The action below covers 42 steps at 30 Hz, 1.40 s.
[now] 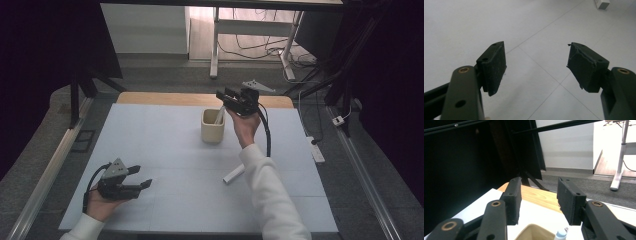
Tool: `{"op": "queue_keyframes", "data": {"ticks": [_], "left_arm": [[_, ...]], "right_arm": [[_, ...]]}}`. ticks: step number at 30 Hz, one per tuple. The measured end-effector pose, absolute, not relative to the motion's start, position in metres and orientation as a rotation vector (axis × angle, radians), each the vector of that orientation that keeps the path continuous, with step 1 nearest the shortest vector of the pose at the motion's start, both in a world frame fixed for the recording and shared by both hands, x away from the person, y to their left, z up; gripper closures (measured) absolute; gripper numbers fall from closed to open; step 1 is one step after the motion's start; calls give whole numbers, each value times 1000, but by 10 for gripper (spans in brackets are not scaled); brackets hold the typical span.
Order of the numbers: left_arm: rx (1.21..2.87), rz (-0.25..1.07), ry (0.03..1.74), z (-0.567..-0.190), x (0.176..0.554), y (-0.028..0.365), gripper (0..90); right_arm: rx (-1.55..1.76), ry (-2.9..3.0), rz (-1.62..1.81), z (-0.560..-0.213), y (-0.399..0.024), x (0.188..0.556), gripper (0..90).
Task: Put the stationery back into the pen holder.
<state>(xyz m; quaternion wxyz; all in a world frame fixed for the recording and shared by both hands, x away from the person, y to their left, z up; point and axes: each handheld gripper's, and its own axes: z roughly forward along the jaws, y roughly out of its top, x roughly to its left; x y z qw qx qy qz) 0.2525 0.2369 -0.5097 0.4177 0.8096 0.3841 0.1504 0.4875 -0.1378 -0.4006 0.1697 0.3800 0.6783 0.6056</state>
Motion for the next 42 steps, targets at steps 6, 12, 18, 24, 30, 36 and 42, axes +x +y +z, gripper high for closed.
{"op": "queue_keyframes", "data": {"ticks": [6, 12, 18, 24, 30, 36, 42], "left_arm": [[2033, 377, 965, -510, 253, 236, 303], [2035, 376, 965, -510, 253, 236, 303], [2034, 375, 968, -511, 253, 236, 303], [2035, 377, 970, -511, 253, 236, 303], [2040, 379, 970, -511, 254, 235, 303], [2042, 377, 969, -512, 253, 233, 303], [2041, 378, 970, -512, 254, 234, 303]], "right_arm": [[1047, 1954, 1701, -401, -147, 483, 501], [1003, 2004, 1683, -407, -154, 476, 473], [964, 2048, 1654, -413, -161, 466, 471], [937, 2072, 1633, -417, -175, 453, 466], [941, 2071, 1645, -426, -196, 439, 465], [956, 2077, 1638, -432, -215, 430, 465], [923, 2096, 1626, -435, -226, 421, 463]]}}
